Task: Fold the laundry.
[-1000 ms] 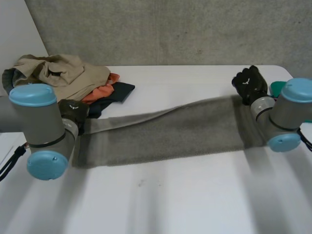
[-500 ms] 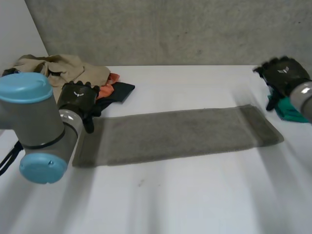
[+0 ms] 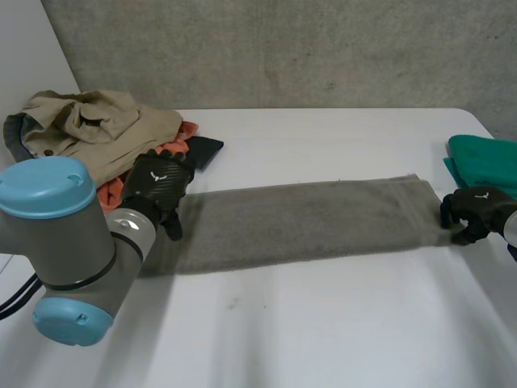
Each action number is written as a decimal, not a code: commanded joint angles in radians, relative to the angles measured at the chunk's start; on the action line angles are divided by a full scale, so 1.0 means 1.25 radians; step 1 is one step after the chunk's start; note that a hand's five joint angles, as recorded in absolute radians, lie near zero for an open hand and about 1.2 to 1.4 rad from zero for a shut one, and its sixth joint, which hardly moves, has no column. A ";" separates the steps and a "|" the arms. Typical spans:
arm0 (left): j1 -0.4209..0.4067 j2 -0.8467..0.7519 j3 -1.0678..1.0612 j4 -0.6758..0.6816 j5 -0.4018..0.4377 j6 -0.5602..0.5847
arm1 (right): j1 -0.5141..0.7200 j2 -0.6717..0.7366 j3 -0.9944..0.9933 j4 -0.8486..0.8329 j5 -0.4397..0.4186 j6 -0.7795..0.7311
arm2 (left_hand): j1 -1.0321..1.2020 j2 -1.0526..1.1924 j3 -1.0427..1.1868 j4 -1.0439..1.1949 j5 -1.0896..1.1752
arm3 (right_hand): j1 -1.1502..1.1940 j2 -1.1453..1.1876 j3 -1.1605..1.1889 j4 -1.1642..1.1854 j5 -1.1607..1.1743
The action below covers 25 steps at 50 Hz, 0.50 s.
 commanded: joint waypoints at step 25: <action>0.004 0.098 -0.059 -0.003 0.000 -0.032 | 0.075 -0.226 0.046 -0.074 0.082 -0.207 | -0.013 -0.025 -0.030 -0.022 -0.041 | 0.335 0.309 0.319 0.320 0.332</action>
